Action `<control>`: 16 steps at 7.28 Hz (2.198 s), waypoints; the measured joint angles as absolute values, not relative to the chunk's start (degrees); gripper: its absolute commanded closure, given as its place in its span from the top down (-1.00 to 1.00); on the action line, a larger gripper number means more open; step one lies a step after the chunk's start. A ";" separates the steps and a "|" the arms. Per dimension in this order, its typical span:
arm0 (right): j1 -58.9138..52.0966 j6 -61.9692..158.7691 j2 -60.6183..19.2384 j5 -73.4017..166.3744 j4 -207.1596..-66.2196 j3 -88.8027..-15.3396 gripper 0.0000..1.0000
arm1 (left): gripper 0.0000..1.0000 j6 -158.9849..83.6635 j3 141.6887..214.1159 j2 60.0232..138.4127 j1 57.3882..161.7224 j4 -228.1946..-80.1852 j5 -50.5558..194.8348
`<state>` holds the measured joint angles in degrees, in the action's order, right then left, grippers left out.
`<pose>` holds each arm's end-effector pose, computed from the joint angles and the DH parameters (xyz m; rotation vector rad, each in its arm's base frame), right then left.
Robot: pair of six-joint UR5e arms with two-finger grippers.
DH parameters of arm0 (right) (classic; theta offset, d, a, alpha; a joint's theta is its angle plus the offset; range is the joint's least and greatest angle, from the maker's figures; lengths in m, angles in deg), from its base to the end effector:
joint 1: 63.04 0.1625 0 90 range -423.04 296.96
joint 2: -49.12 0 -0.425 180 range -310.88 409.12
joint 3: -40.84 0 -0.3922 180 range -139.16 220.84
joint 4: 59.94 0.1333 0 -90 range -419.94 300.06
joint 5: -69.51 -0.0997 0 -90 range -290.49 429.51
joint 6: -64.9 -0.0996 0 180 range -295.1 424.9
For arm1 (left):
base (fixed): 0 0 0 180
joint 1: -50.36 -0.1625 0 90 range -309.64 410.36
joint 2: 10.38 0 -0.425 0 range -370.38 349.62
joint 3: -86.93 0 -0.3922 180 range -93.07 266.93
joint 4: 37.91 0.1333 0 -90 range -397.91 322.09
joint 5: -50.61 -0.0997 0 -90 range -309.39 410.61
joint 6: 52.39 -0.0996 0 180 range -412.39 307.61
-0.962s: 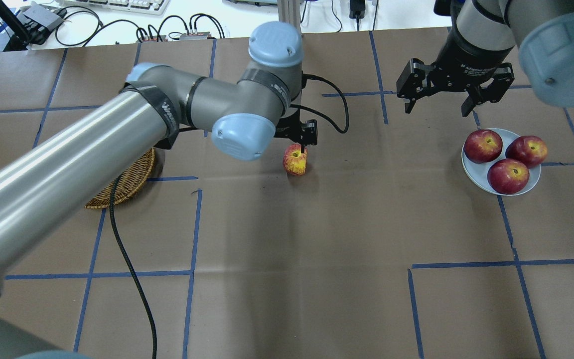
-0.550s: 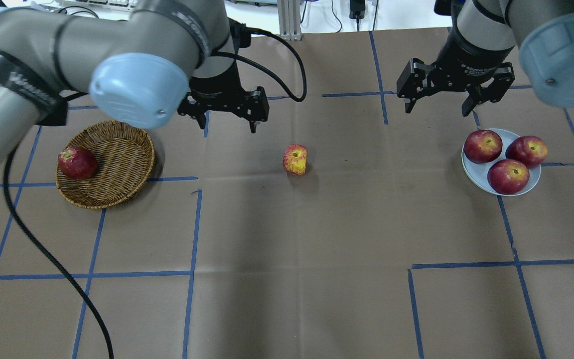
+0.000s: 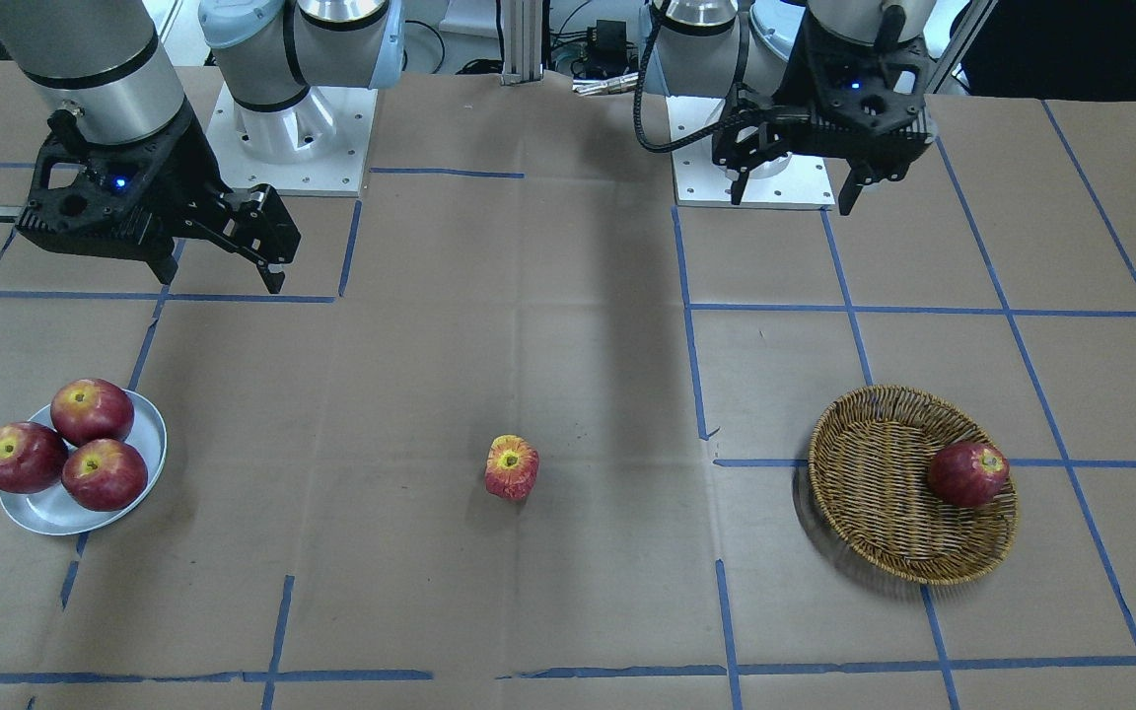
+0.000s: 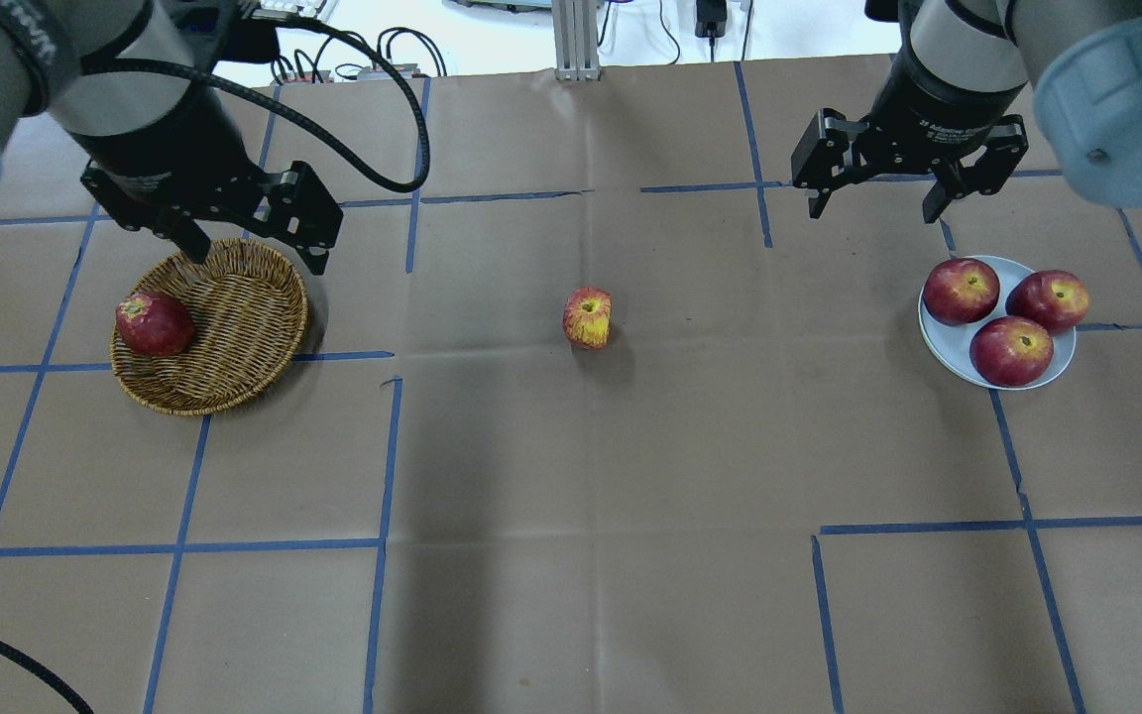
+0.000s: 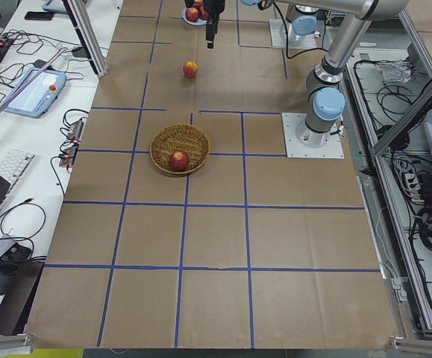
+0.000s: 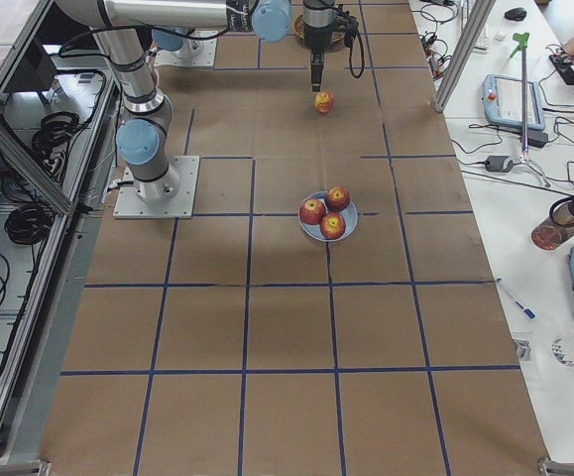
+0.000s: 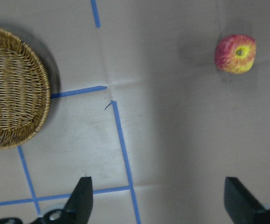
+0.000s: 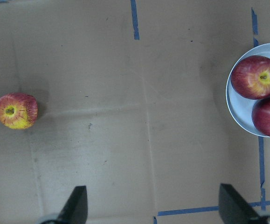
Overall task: Transfer apple from basket to plate
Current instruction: 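Withdraw the left gripper back above the basket, then move the right gripper over the apple on the table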
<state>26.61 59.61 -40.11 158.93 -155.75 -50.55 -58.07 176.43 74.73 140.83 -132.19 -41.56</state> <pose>0.1312 -0.5043 0.4796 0.1533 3.1234 -0.0989 -0.1333 -0.4548 0.5252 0.1659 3.0983 -0.0274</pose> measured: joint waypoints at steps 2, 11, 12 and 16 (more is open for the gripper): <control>28.50 59.07 -37.31 158.97 -155.44 -47.19 1.00 | 0.98 -58.14 177.75 74.30 138.83 -132.43 -41.43; 49.09 39.57 -11.96 159.92 -163.62 -34.14 1.00 | 0.98 -58.16 178.60 74.16 139.33 -132.35 -41.29; 49.38 39.71 -9.93 159.91 -164.98 -34.28 0.99 | 0.98 -58.30 178.62 73.84 140.06 -132.40 -41.36; 48.37 40.62 -7.70 159.99 -174.72 -40.86 0.99 | 0.98 -58.37 178.94 72.91 141.16 -132.47 -41.42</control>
